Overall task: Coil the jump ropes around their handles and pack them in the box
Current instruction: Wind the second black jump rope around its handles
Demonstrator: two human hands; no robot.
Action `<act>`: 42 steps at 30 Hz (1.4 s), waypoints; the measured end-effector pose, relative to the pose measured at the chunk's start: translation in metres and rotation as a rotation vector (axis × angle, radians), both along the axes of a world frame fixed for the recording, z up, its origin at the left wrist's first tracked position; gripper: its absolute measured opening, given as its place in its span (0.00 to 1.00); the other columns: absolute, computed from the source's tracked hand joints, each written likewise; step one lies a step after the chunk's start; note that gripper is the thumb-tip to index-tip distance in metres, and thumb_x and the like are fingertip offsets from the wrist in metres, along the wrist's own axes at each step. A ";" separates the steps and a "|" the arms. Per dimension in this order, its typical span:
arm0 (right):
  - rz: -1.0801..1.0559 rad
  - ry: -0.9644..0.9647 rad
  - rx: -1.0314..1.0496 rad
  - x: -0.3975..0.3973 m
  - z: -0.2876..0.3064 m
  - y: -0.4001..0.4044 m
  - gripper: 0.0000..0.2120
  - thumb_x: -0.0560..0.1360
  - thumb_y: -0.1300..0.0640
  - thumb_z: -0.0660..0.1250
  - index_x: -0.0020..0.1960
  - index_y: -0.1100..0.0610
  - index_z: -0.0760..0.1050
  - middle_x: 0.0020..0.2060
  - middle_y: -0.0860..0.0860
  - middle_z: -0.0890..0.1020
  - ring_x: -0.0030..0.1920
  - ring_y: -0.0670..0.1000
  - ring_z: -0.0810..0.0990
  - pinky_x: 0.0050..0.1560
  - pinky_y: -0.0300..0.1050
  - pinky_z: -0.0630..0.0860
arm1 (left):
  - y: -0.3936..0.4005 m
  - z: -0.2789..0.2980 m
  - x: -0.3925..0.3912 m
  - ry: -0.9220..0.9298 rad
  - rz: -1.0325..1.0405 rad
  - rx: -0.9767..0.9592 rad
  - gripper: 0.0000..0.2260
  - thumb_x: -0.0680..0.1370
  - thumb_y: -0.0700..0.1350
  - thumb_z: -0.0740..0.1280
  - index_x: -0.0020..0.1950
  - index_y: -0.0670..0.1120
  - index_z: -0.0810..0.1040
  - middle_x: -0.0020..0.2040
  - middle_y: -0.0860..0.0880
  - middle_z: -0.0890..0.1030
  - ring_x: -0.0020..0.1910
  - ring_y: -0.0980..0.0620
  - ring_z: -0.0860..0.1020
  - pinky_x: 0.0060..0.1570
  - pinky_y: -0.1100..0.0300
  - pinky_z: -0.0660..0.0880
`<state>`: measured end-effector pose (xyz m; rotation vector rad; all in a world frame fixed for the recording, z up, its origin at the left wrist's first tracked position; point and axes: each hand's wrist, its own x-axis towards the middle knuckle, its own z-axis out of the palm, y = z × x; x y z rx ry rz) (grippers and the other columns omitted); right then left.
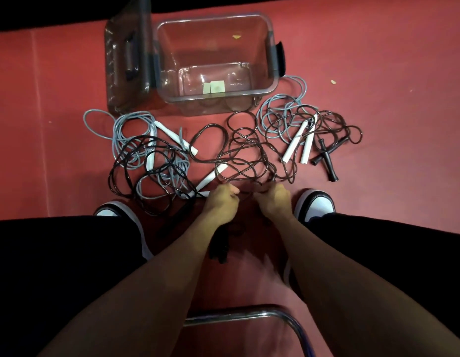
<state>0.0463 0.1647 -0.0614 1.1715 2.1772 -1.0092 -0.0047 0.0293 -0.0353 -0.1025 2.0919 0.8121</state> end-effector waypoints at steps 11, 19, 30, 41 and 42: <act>-0.263 -0.012 -0.046 0.004 -0.028 0.026 0.18 0.73 0.61 0.67 0.63 0.55 0.81 0.56 0.57 0.84 0.59 0.59 0.81 0.64 0.52 0.75 | 0.060 -0.028 0.004 -0.130 -0.140 0.068 0.08 0.78 0.35 0.60 0.48 0.42 0.78 0.54 0.35 0.81 0.55 0.34 0.79 0.47 0.51 0.75; -0.471 0.030 -0.247 0.005 -0.045 0.025 0.12 0.72 0.65 0.70 0.55 0.59 0.84 0.45 0.59 0.86 0.47 0.57 0.85 0.56 0.58 0.81 | 0.071 -0.037 0.009 -0.180 -0.141 0.075 0.14 0.81 0.39 0.61 0.65 0.44 0.78 0.59 0.43 0.82 0.59 0.42 0.79 0.60 0.50 0.76; -0.518 0.047 -0.232 0.000 -0.049 0.024 0.11 0.71 0.59 0.75 0.54 0.56 0.84 0.47 0.54 0.87 0.51 0.56 0.86 0.58 0.56 0.81 | 0.065 -0.039 0.004 -0.156 0.027 0.095 0.19 0.79 0.37 0.65 0.70 0.45 0.74 0.61 0.45 0.81 0.61 0.46 0.79 0.63 0.54 0.75; -0.536 0.294 -0.424 -0.053 0.036 0.025 0.10 0.80 0.65 0.65 0.60 0.66 0.79 0.46 0.59 0.83 0.36 0.50 0.79 0.27 0.39 0.76 | 0.064 0.032 -0.038 -0.015 0.137 0.255 0.16 0.84 0.43 0.61 0.72 0.50 0.73 0.64 0.52 0.78 0.64 0.51 0.76 0.64 0.57 0.72; -0.500 0.326 -0.437 -0.059 0.048 0.026 0.10 0.80 0.67 0.65 0.60 0.66 0.80 0.44 0.58 0.83 0.34 0.48 0.79 0.26 0.38 0.75 | 0.063 0.044 -0.043 0.008 0.134 0.273 0.15 0.85 0.42 0.60 0.71 0.51 0.74 0.62 0.52 0.78 0.61 0.51 0.77 0.60 0.58 0.72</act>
